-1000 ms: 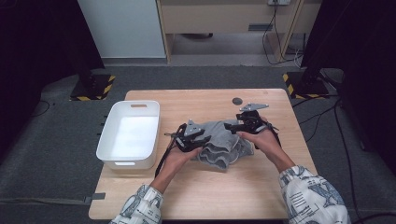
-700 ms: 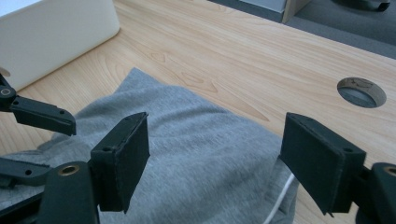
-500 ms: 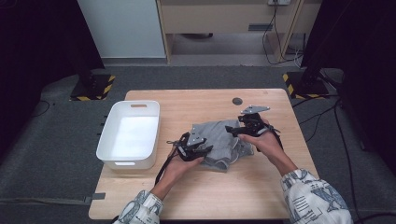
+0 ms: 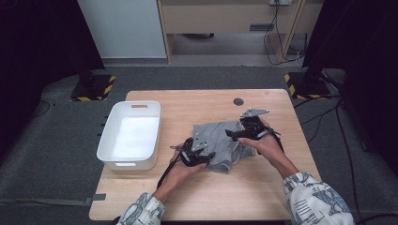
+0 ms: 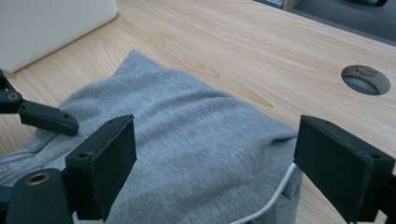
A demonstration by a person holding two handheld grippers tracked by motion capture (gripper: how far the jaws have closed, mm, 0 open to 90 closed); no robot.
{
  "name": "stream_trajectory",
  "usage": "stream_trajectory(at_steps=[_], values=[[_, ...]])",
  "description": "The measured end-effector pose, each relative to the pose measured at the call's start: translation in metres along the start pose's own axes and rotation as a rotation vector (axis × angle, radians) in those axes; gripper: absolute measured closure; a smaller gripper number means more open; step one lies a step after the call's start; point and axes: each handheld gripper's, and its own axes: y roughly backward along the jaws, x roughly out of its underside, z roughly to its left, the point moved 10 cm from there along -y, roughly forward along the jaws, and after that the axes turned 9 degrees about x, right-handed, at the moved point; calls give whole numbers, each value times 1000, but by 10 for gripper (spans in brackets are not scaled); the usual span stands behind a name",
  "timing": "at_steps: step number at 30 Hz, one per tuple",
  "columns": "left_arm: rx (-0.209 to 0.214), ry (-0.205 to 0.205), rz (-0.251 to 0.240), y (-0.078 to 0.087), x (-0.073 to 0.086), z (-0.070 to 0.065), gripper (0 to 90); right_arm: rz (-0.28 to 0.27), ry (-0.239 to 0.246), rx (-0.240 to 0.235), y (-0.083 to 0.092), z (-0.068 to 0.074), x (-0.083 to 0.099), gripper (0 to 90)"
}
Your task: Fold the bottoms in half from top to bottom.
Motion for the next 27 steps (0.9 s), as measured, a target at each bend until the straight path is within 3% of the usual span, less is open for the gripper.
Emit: stream_trajectory(at_steps=[11,20,27], values=[[-18,59,-12,5,-3,9,199,11,12,-6,-1,4,2,111],[-16,96,-45,14,-10,15,165,8,25,-25,1,8,2,102],[-32,131,-76,23,-13,26,158,4,32,-37,4,11,1,166]])
